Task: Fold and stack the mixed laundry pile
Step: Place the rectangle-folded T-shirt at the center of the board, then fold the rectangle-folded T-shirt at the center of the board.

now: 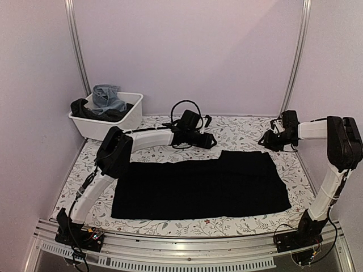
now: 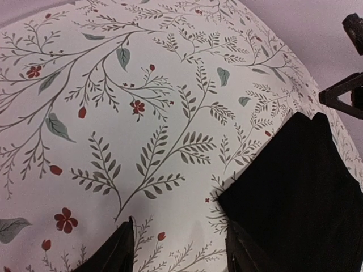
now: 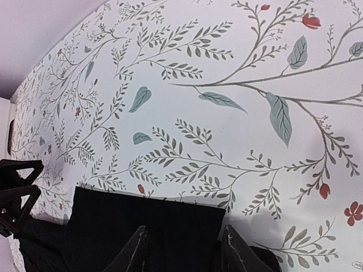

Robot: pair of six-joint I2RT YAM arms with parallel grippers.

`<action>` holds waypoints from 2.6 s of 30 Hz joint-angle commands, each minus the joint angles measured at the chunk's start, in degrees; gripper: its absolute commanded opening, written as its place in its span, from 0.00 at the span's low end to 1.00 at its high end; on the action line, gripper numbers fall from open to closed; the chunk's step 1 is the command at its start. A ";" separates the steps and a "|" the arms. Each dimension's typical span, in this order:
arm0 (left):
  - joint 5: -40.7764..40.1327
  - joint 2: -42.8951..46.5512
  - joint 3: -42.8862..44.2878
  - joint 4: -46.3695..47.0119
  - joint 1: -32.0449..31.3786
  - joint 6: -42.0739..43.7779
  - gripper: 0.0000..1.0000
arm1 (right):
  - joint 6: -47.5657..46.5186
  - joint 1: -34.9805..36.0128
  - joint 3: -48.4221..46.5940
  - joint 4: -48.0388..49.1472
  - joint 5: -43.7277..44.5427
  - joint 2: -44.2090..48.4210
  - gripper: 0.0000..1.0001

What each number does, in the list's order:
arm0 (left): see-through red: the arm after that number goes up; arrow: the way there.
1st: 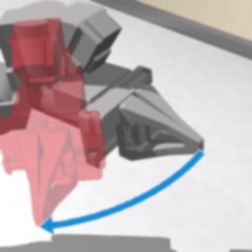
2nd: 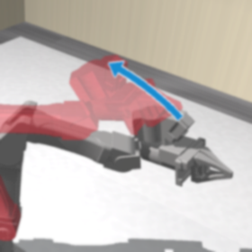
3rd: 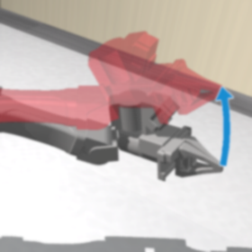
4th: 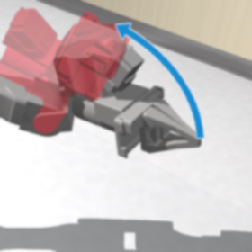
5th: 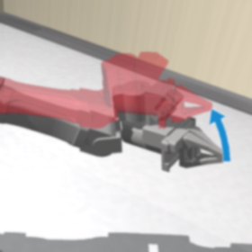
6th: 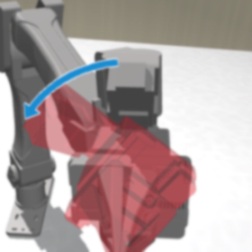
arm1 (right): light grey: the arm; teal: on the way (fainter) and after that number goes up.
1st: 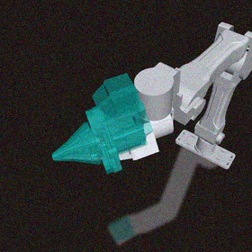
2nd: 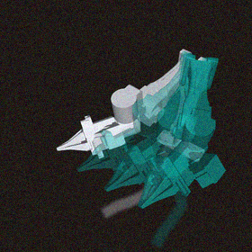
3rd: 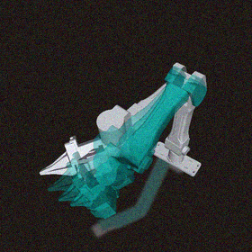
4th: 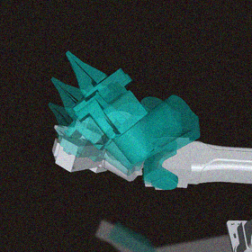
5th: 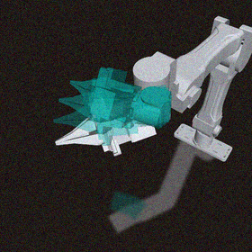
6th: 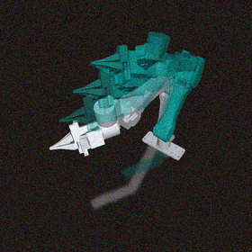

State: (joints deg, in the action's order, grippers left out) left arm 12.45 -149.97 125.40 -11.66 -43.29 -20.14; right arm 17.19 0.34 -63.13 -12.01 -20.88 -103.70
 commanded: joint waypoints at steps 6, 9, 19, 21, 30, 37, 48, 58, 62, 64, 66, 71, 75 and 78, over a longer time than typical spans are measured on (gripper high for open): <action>3.87 -9.22 10.39 -2.29 -0.83 -3.59 0.56 | -1.36 0.09 -1.77 0.11 -0.10 -5.91 0.40; 4.36 -11.75 13.27 -3.25 -1.11 -4.46 0.56 | -1.46 0.06 -2.10 0.08 -0.45 -6.96 0.39; 4.74 -15.18 16.28 -4.46 -3.01 -4.36 0.56 | -2.25 1.21 -3.03 -0.63 -1.73 -7.75 0.26; 4.91 -15.62 16.53 -4.60 -3.48 -4.13 0.55 | -2.53 1.48 -3.13 -0.65 -1.92 -7.60 0.23; 5.75 -17.01 17.11 -4.14 -5.19 -4.09 0.41 | -2.85 1.95 -3.23 -0.88 -2.94 -7.17 0.07; 5.98 -17.02 17.57 -2.93 -5.06 -4.84 0.19 | -2.69 2.21 -3.13 -0.98 -2.89 -5.81 0.00; 5.64 -13.70 14.71 -0.14 -4.60 -4.82 0.00 | -2.24 2.21 -1.52 0.28 -2.86 -2.11 0.00; 3.18 -3.58 1.28 7.68 -5.31 -1.49 0.00 | -1.65 2.23 0.22 -0.77 -2.76 3.75 0.00; 2.16 3.47 -8.81 15.33 -5.66 -0.96 0.00 | -0.53 2.20 3.42 -0.28 -4.17 7.70 0.00; 1.89 6.64 -13.09 18.32 -5.83 -0.51 0.00 | 0.05 2.22 5.51 -0.02 -4.61 10.25 0.00; 1.71 8.96 -15.79 19.78 -6.19 0.45 0.00 | 0.65 2.23 7.92 0.26 -5.07 12.65 0.00; 2.36 11.72 -18.48 19.82 -8.22 5.30 0.00 | 2.06 2.32 13.63 -0.17 -5.59 19.90 0.00; 2.04 13.85 -22.13 19.98 -10.60 7.99 0.00 | 3.58 2.31 16.91 -1.99 -5.61 25.76 0.00; 1.54 16.95 -28.38 22.80 -12.31 8.89 0.00 | 5.06 2.42 19.34 -3.75 -5.21 30.84 0.00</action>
State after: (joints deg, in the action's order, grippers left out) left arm 14.48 -137.34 103.57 8.14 -52.49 -14.68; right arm 19.84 2.35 -46.28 -13.34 -25.87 -78.59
